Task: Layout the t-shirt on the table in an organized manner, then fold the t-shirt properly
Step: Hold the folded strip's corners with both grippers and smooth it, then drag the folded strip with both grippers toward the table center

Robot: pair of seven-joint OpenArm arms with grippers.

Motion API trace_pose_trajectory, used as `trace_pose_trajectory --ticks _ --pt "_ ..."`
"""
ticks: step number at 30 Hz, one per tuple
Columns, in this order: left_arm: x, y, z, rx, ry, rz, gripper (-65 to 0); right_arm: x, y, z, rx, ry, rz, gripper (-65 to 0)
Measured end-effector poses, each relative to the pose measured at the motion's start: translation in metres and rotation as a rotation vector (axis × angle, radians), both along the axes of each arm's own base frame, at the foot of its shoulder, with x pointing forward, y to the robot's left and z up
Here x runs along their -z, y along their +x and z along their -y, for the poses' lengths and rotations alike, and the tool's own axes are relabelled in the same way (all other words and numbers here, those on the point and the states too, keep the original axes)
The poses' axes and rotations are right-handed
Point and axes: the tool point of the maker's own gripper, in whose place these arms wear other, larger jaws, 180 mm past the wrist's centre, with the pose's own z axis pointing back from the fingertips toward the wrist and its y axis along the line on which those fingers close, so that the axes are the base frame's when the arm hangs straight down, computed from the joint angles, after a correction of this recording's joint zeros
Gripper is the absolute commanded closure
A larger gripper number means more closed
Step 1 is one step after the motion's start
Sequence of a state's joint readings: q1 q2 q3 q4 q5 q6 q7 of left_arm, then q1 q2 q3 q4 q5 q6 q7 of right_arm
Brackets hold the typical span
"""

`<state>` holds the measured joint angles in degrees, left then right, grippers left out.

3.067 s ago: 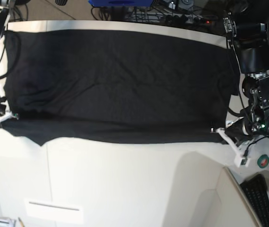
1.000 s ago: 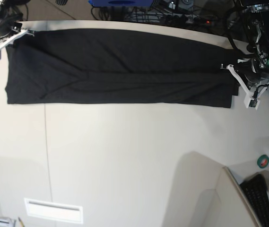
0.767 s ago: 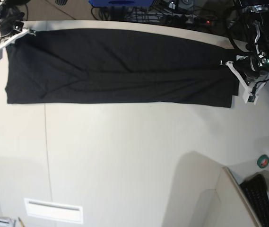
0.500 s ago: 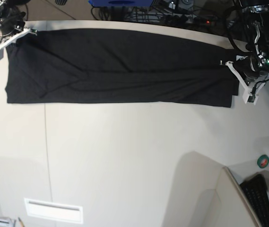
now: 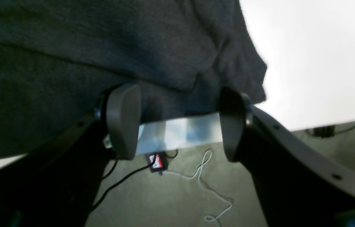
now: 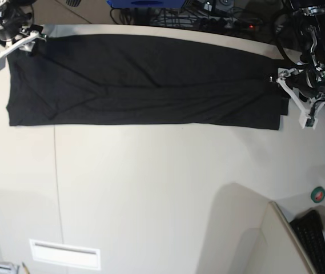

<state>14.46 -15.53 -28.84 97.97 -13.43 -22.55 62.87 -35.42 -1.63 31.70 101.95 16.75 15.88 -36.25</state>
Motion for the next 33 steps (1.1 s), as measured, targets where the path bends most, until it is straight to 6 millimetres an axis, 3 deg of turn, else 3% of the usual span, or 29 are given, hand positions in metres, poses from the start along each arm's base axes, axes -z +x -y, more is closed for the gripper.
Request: trace_pose_trajectory --ticks 4,6,7,9,10,11,17,21,25,30,33 --pt "-0.034 0.011 -0.021 -0.045 0.062 0.101 -43.4 -0.017 0.015 0.006 -0.008 -0.034 0.061 -37.5" --pt "-0.03 0.013 -0.013 -0.041 0.043 0.097 -42.5 -0.02 0.025 0.006 -0.012 -0.034 0.081 -36.5" --pt "-0.025 0.014 -0.004 -0.042 0.017 0.098 -39.0 -0.02 0.031 0.006 -0.012 -0.033 0.087 -32.6" --pt "-0.007 0.013 0.016 -0.043 -0.049 0.075 -22.2 -0.023 0.049 0.004 -0.011 -0.025 0.127 -15.8" --pt "0.001 0.011 0.023 -0.054 -0.079 0.062 -9.5 -0.024 0.057 0.001 -0.015 -0.015 0.148 -4.5" --pt "0.008 0.008 0.027 -0.059 -0.095 0.046 0.0 -0.022 0.064 -0.003 -0.033 -0.006 0.154 0.0" --pt "0.041 0.017 0.025 -0.121 -0.164 0.034 0.0 0.015 0.085 -0.017 -0.04 0.092 0.115 0.0" --pt "0.078 0.011 0.042 -0.112 -0.19 -0.014 0.0 0.041 0.089 -0.003 -0.02 0.108 0.05 0.0" --pt "0.087 0.041 0.045 -0.105 -0.155 0.049 0.0 0.054 0.105 0.012 -0.007 0.141 0.042 0.0" --pt "0.088 0.08 0.048 -0.128 -0.2 0.094 0.0 0.056 0.142 0.036 0.02 0.153 0.063 0.0" --pt "0.082 0.091 0.054 -0.114 -0.204 0.095 0.0 0.054 0.155 0.049 0.027 0.145 0.054 0.0"
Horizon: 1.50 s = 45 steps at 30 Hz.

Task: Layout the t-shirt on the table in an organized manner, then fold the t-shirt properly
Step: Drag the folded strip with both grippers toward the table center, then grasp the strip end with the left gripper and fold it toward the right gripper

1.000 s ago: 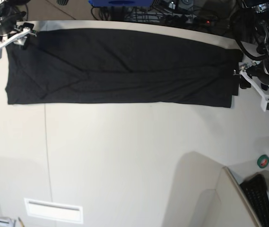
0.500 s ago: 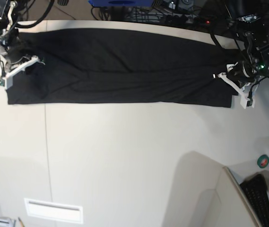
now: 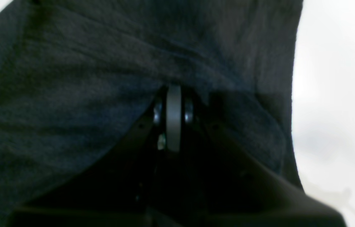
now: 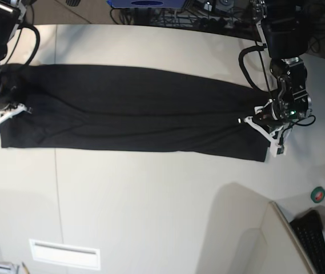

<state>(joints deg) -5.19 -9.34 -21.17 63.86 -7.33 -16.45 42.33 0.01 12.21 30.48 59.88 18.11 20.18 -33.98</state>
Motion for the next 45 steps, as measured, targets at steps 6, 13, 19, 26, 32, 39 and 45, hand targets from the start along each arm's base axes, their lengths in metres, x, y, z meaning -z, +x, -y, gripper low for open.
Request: trace_pose_trajectory --ticks 6,13,19,26,32,39,45 --pt "-0.026 -0.01 -0.003 0.024 0.049 -0.067 0.0 -0.021 0.004 0.009 -0.022 -0.078 0.015 0.0" --pt "-0.092 0.005 -0.051 -0.099 0.123 0.091 0.0 -0.079 0.016 -0.03 -0.087 -0.125 0.216 0.0" --pt "-0.072 -0.016 -0.044 -0.044 -0.099 0.118 -37.4 -0.099 0.005 -0.042 -0.098 -0.154 0.258 0.0" --pt "-0.026 -0.05 -0.051 -0.124 -0.295 0.056 -57.8 -0.097 0.002 -0.044 -0.099 -0.15 0.249 0.0" --pt "-0.018 -0.031 -0.023 -0.027 -0.311 0.078 -57.6 -0.097 0.002 -0.044 -0.098 -0.15 0.25 0.0" --pt "-0.01 -0.03 -0.016 -0.034 -0.351 0.079 -43.4 -0.095 -0.002 -0.044 -0.1 -0.151 0.243 0.0" --pt "0.005 -0.035 -0.01 -0.064 -0.408 0.037 0.0 -0.095 -0.003 -0.044 -0.1 -0.152 0.241 0.0"
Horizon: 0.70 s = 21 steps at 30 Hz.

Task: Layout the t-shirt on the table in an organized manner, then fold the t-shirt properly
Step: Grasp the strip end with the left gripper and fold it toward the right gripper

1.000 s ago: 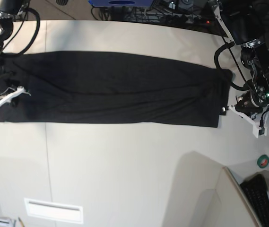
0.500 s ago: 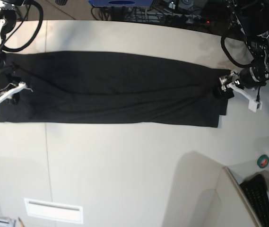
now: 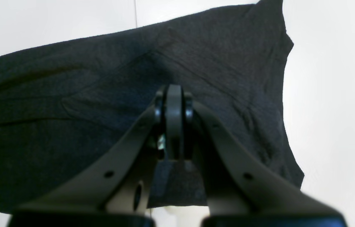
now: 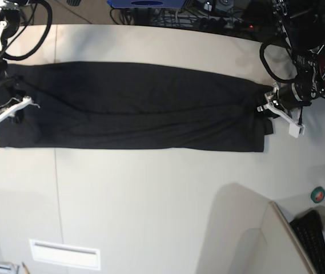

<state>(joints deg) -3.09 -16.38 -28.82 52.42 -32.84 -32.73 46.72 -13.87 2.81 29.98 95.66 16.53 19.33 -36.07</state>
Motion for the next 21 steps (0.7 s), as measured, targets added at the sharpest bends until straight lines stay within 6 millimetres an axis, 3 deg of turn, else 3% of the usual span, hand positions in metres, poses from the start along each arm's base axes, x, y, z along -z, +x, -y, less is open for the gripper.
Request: trace_pose_trajectory --ticks 4,9,13,18,21 --pt "-0.004 0.01 -0.011 -0.024 0.014 0.042 0.0 0.002 -0.003 0.0 0.0 -0.001 -0.006 0.0" --pt "-0.012 0.006 -0.051 -0.039 0.122 0.04 0.0 0.005 -0.009 0.0 0.0 0.003 -0.019 0.0" --pt "-0.036 0.009 -0.078 -0.02 0.221 0.074 0.0 0.007 -0.011 0.0 0.001 0.001 -0.026 0.0" --pt "-0.064 0.003 -0.073 0.018 0.326 0.133 0.0 0.007 -0.011 0.0 0.0 0.0 -0.027 0.0" --pt "-0.077 -0.009 -0.056 0.027 0.365 0.164 0.0 0.007 -0.012 0.0 0.001 0.001 -0.027 0.0"
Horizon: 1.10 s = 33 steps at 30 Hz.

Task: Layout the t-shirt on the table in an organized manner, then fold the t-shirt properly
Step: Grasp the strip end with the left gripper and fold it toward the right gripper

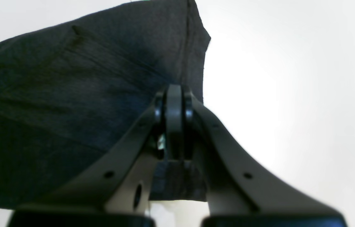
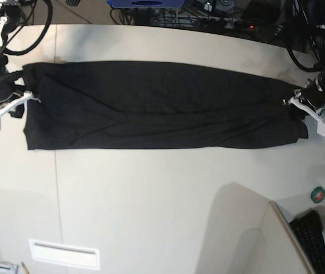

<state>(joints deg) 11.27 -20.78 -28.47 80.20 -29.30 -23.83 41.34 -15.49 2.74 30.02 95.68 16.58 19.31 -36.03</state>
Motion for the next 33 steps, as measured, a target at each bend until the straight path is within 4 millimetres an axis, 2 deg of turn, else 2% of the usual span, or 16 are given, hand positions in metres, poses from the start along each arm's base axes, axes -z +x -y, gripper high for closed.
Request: trace_pose_trajectory --ticks 2,6,8,13,18,20,23,26,28,30,33 --pt "-0.004 -0.006 0.029 0.052 -0.005 0.011 0.0 0.0 0.0 -0.001 0.0 0.002 0.001 0.0" --pt "-0.011 0.002 0.106 0.27 0.041 0.044 0.0 0.0 0.0 0.0 -0.001 -0.001 0.001 0.0" --pt "-0.006 0.001 0.14 0.344 0.07 0.035 0.0 0.0 0.0 -0.001 -0.001 0.001 0.002 0.0" --pt "0.019 -0.015 0.204 0.491 0.117 -0.038 0.0 0.0 0.001 -0.001 -0.001 0.001 0.002 0.0" --pt "0.017 -0.011 0.258 0.6 0.107 -0.009 0.0 0.0 0.0 -0.001 -0.001 0.0 0.001 0.0" --pt "0.015 -0.007 0.271 0.616 0.095 0.007 0.0 0.0 0.001 -0.001 -0.001 0.001 0.002 0.0" --pt "0.015 -0.002 0.277 0.612 0.088 0.01 0.0 0.0 0.0 0.0 -0.001 0.0 0.001 0.0" --pt "0.021 -0.002 0.273 0.615 0.105 -0.053 0.0 -0.001 0.001 -0.001 -0.001 0.0 0.002 0.0" --pt "0.017 0.006 0.272 0.613 0.115 -0.047 0.0 0.0 0.0 0.0 -0.001 0.0 0.001 0.0" --pt "0.014 0.012 0.274 0.607 0.111 -0.035 0.0 0.0 0.0 -0.001 -0.001 0.001 0.002 0.0" --pt "0.014 0.009 0.281 0.616 0.101 -0.04 0.0 -0.001 0.001 -0.001 -0.001 0.0 0.002 0.0"
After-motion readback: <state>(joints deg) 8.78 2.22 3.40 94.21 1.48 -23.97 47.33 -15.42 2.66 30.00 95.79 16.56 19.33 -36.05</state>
